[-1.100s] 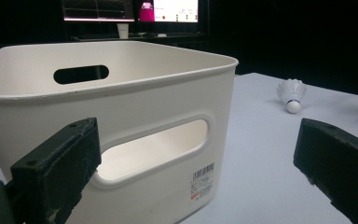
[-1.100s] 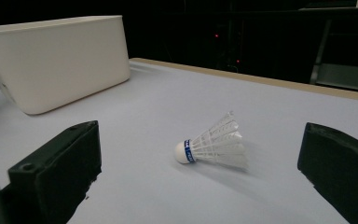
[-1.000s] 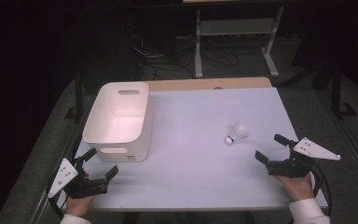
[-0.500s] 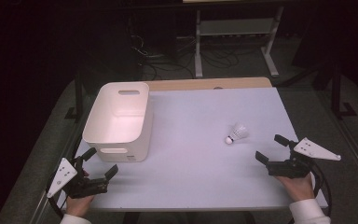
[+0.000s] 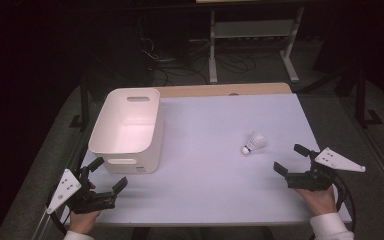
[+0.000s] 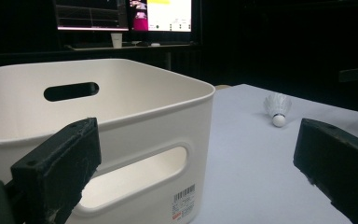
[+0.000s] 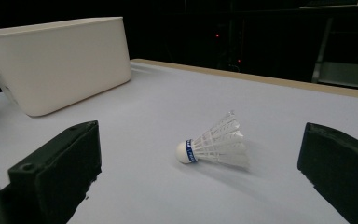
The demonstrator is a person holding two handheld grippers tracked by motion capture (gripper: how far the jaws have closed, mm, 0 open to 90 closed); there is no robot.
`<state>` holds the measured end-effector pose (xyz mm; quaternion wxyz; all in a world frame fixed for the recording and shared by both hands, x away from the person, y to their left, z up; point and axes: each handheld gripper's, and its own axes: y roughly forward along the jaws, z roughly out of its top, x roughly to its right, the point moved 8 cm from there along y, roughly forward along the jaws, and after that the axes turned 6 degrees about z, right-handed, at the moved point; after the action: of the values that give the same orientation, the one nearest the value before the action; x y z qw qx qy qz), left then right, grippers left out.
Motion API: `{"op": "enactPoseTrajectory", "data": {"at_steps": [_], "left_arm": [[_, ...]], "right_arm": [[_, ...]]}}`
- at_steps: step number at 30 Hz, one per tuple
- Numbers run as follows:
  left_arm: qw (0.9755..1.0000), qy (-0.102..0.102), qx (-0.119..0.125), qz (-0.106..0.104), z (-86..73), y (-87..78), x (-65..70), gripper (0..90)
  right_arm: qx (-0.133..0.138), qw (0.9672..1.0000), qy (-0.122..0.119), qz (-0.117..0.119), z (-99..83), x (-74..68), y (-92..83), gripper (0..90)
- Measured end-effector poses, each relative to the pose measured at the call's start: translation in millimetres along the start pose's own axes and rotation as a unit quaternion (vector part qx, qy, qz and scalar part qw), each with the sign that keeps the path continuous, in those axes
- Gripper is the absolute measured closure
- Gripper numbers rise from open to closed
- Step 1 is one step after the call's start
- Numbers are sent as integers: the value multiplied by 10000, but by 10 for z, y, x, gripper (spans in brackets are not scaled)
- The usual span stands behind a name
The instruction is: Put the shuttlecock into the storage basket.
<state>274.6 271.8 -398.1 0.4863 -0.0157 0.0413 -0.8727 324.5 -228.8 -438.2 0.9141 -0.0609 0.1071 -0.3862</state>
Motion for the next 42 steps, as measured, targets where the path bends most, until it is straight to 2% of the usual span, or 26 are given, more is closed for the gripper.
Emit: {"op": "enactPoseTrajectory", "data": {"at_steps": [5, 12, 13, 15, 16, 17, 29, 33, 42], "left_arm": [[10000, 4, -5, 36, 66, -13, -26, 2], [9999, 112, 32, 17, 167, 9, -55, 2], [10000, 63, 53, 19, 178, 18, -53, 2], [9999, 110, 28, 5, 193, 28, -61, 2], [10000, 49, 54, 8, 204, 38, -56, 2], [9999, 99, 26, -13, 211, 40, -64, 2], [9998, 61, -28, -163, 341, 114, -57, 2], [9995, 190, -103, -211, 394, 141, -61, 2], [9993, 191, -119, -310, 545, 226, -55, 3]], "right_arm": [[-11, 10000, -11, -1, -1, -2, 8, 0], [19, 10000, -39, -18, 10, -3, 4, 0], [17, 10000, -36, -20, 10, -3, 4, 0], [14, 10000, -39, -17, 9, -2, 3, 0], [12, 10000, -34, -17, 9, -3, 3, 0], [11, 10000, -34, -16, 8, -3, 3, 0], [5, 10000, -26, -24, 6, -10, 9, 0], [6, 10000, -29, -17, 6, -15, 8, 0], [11, 10000, -23, -26, 8, -14, 8, 0]]}}
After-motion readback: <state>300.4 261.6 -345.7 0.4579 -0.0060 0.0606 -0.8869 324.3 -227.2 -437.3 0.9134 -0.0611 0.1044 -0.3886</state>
